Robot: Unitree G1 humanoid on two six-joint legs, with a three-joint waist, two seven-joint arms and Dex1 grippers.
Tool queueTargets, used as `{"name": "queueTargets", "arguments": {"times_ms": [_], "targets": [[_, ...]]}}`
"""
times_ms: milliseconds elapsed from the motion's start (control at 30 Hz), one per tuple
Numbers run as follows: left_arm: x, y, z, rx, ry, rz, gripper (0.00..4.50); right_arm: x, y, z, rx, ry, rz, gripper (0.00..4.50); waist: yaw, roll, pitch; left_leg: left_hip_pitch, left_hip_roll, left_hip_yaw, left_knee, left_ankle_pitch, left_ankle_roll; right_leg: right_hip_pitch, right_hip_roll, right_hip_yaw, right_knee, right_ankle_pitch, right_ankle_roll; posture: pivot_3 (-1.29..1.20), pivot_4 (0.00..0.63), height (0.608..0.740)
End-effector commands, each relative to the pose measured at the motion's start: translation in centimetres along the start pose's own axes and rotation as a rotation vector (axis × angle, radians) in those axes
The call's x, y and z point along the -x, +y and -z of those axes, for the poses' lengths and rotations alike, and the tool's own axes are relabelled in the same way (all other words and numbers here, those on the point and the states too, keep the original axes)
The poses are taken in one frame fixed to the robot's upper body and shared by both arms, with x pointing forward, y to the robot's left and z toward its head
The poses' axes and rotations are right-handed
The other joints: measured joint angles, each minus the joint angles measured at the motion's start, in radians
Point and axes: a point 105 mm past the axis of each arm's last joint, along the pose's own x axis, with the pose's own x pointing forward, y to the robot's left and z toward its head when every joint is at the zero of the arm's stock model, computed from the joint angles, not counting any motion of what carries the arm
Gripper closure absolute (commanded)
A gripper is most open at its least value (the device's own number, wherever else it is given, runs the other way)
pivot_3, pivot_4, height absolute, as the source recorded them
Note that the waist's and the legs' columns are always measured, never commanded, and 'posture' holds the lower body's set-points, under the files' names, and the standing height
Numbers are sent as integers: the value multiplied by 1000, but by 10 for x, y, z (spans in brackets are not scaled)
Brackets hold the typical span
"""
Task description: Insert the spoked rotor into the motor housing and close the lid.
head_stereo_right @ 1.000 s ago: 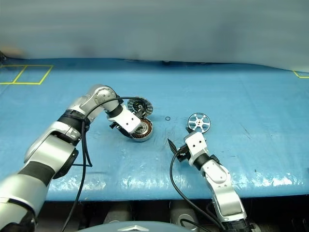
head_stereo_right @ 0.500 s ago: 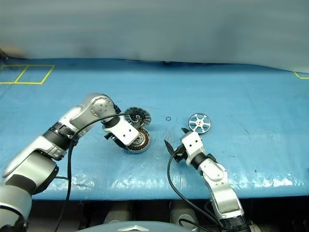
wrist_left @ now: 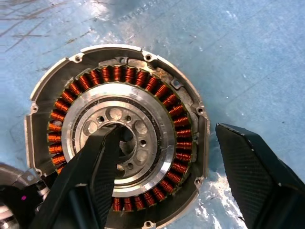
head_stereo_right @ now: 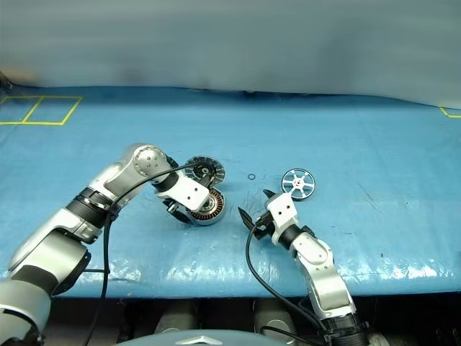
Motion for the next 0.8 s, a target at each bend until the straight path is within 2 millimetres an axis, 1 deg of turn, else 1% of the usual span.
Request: {"name": "queueTargets", "arguments": {"times_ms": [33, 200, 333, 367, 433, 500, 700, 800], "targets": [[19, 7, -5, 28, -59, -107, 1128, -4, -5, -13, 10, -58, -1, 0, 1, 0, 0, 0, 0, 0, 0, 0, 0, 0, 0, 0, 0, 0, 0, 0, 150, 740], [29, 6, -11, 86, -163, -191, 1128, -11, -7, -13, 23, -44, -17, 0, 3, 0, 0, -2, 0, 0, 0, 0, 0, -1, 0, -1, 0, 1, 2, 0, 150, 740], [33, -2, -19, 159, -274, -218, 1128, -17, -18, -4, 54, 22, 29, 0, 1, 0, 0, -2, 0, 0, -1, 0, 0, -2, 0, -1, 0, 2, 3, 0, 150, 740], [34, -4, -21, 202, -326, -257, 1128, -20, -23, -2, 65, 45, 52, 0, 0, 0, 0, -2, 0, 0, -1, 0, 0, -2, 0, -1, 0, 2, 3, 0, 150, 740], [33, -9, -20, 301, -416, -353, 1128, -25, -31, -1, 86, 81, 91, 0, -7, 1, 1, -1, 0, 0, -1, 0, 0, -2, 0, 0, 0, 2, 3, 0, 150, 740], [30, -15, -18, 366, -456, -396, 1128, -27, -34, -2, 91, 88, 97, 0, -7, 1, 1, -1, 1, 0, -2, 0, 0, -2, 0, -1, 0, 2, 3, 0, 150, 740], [23, -35, -19, 523, -572, -511, 1128, -36, -32, -2, 114, 136, 64, 0, -4, 1, 1, -1, 1, -1, -2, 0, 0, -2, 0, -1, 0, 2, 2, 0, 150, 740], [16, -44, -15, 590, -605, -576, 1128, -44, -29, -3, 88, 154, 45, 0, -3, 1, 1, -1, 1, 0, -2, 0, 0, -2, -1, -1, 0, 2, 3, 0, 150, 740]]}}
